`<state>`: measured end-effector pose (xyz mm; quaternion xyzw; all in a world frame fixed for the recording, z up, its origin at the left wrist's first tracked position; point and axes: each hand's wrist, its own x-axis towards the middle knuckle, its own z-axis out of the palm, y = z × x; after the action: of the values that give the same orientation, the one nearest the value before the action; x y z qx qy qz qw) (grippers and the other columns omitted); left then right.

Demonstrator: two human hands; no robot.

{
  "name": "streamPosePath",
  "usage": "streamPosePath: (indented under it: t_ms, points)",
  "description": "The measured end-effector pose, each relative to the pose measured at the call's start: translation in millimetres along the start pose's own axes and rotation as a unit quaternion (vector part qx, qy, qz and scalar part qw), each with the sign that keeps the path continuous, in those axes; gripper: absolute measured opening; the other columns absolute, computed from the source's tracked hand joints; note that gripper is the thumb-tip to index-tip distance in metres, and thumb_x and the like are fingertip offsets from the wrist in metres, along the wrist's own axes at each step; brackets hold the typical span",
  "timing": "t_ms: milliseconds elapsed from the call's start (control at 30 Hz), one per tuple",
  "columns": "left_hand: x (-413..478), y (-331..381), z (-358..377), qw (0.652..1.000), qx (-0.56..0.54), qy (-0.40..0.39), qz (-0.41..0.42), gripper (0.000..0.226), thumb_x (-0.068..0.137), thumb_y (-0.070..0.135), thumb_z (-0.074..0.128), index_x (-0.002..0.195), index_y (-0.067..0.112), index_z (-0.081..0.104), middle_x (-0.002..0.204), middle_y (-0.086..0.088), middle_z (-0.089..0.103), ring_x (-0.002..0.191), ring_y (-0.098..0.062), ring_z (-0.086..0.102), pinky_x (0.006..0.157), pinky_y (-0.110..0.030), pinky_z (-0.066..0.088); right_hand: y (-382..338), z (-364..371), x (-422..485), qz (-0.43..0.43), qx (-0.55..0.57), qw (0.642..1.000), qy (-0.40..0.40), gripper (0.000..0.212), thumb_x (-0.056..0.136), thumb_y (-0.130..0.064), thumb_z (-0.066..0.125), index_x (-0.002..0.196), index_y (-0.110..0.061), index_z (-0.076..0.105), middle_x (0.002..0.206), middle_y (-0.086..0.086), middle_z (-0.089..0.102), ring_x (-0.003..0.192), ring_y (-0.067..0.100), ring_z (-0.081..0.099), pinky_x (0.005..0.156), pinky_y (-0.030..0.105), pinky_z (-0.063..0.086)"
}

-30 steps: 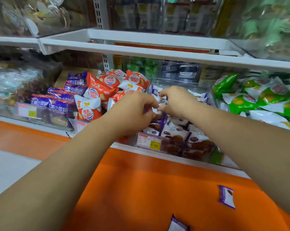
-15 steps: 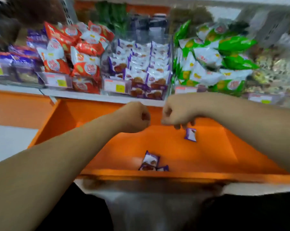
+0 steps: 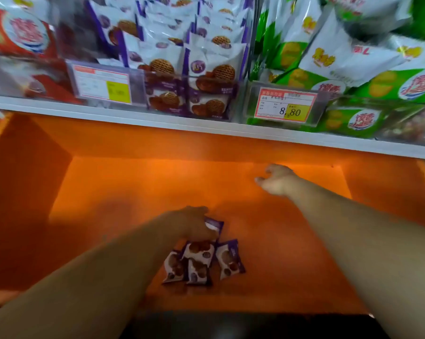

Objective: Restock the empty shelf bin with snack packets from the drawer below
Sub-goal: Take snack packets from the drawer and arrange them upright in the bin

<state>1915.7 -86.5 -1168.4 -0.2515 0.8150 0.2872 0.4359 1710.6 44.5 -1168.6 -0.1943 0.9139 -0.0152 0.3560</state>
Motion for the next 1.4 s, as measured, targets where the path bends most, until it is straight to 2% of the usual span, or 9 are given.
streamPosePath:
  t_ms: [233,367,467,567,667,900,1133,1267,1400]
  points:
    - [32,-42,24,0.992,-0.102,-0.049,-0.05,0.119,0.072,0.082,0.063,0.157,0.047,-0.013,0.17,-0.01,0.006,0.146,-0.044,0.031,0.102,-0.056,0.049,38,46,45,0.053,0.054,0.997,-0.016,0.081,0.094,-0.071,0.048,0.162,-0.04,0.016,0.171,0.002,-0.007,0.156,0.038,0.004,0.126,0.052,0.014]
    - [26,-42,27,0.972,-0.223,-0.058,-0.04,0.121,0.068,0.062,0.083,0.153,0.059,-0.003,0.163,-0.003,0.028,0.127,-0.041,0.054,0.068,-0.052,0.063,23,55,32,0.022,0.038,0.999,-0.025,0.048,0.097,-0.061,0.051,0.136,-0.033,0.057,0.161,0.008,0.017,0.151,0.036,0.019,0.123,0.044,0.024]
    - [27,-44,34,0.977,-0.204,-0.031,-0.047,0.122,0.075,0.065,0.077,0.156,0.047,-0.013,0.169,-0.005,0.013,0.141,-0.043,0.04,0.094,-0.055,0.054,5,70,7,-0.01,0.003,0.996,-0.083,0.037,0.099,-0.059,0.05,0.103,-0.025,0.065,0.166,0.011,0.018,0.156,0.033,0.01,0.12,0.046,0.027]
    - [17,-39,33,0.986,-0.155,-0.032,-0.046,0.099,0.091,0.069,0.054,0.162,0.031,-0.005,0.171,-0.002,0.002,0.147,-0.035,0.031,0.112,-0.046,0.037,-3,96,-20,-0.003,0.036,0.991,-0.133,0.072,0.084,-0.081,0.053,0.136,-0.031,0.049,0.167,0.008,0.011,0.149,0.039,0.025,0.115,0.058,0.034]
    - [10,-30,37,0.975,-0.218,-0.045,-0.028,0.063,0.103,0.045,0.052,0.156,0.024,0.024,0.156,-0.001,0.034,0.117,-0.025,0.054,0.085,-0.03,0.045,-8,114,-44,0.052,0.124,0.968,-0.213,0.108,0.075,-0.089,0.051,0.162,-0.038,0.011,0.169,0.001,-0.02,0.155,0.044,0.006,0.117,0.066,0.027]
    - [15,-24,51,0.94,-0.335,-0.061,0.004,0.064,0.098,0.026,0.067,0.153,0.02,0.034,0.148,-0.006,0.045,0.133,-0.028,0.051,0.097,-0.032,0.044,-15,156,-51,0.032,0.312,0.927,-0.205,0.072,0.089,-0.073,0.056,0.152,-0.045,0.034,0.159,-0.01,0.013,0.152,0.029,0.019,0.114,0.038,0.029]
    - [15,-16,47,0.924,-0.378,-0.057,-0.006,0.062,0.103,0.02,0.06,0.156,0.018,0.027,0.153,-0.01,0.044,0.134,-0.026,0.049,0.09,-0.028,0.043,-24,164,-41,0.058,0.349,0.921,-0.16,0.085,0.084,-0.082,0.051,0.156,-0.056,0.015,0.167,-0.001,-0.019,0.156,0.036,0.009,0.119,0.055,0.03]
    - [19,-26,46,0.931,-0.355,-0.035,-0.071,0.053,0.101,0.036,0.06,0.145,0.012,0.04,0.14,-0.009,0.052,0.114,-0.027,0.058,0.075,-0.036,0.056,-23,165,-38,0.05,0.339,0.926,-0.161,0.061,0.083,-0.08,0.054,0.135,-0.049,0.049,0.156,-0.003,0.006,0.137,0.04,0.039,0.108,0.052,0.046]
    - [31,-35,55,0.954,-0.257,0.017,-0.157,0.089,0.092,0.067,0.054,0.157,0.017,0.022,0.158,-0.017,0.029,0.144,-0.041,0.032,0.109,-0.05,0.04,-26,171,-31,0.063,0.288,0.94,-0.172,0.054,0.065,-0.087,0.065,0.103,-0.048,0.059,0.142,-0.002,0.02,0.116,0.039,0.051,0.091,0.054,0.057]
